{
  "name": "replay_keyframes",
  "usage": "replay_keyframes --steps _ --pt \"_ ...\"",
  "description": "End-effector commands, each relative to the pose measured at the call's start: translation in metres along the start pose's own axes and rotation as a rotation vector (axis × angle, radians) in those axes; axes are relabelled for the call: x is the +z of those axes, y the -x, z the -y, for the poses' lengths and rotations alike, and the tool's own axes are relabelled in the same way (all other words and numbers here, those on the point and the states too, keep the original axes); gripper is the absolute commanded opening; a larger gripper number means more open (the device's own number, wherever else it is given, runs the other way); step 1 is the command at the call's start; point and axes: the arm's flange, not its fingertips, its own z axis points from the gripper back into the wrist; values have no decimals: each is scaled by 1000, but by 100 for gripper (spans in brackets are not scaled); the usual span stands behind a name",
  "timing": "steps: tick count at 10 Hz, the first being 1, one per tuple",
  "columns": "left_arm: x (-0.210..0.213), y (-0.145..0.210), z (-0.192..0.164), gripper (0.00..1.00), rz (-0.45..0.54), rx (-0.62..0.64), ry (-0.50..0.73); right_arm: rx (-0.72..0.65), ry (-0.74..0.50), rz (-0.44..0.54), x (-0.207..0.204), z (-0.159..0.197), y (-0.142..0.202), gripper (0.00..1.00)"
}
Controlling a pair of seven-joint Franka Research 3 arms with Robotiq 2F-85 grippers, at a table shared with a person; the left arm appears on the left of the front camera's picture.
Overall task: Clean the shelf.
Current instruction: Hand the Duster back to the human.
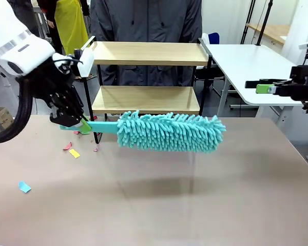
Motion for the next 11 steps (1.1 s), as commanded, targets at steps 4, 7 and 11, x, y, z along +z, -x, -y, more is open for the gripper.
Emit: replay_keyframes --steps 4,7,11 --pt "0 0 0 13 0 0 0 -1 -4 1 0 0 0 100" --pt "0 0 0 13 0 0 0 99 59 -16 -43 -5 67 100" --pt "0 0 0 13 0 0 0 177 91 32 -51 -25 132 100"
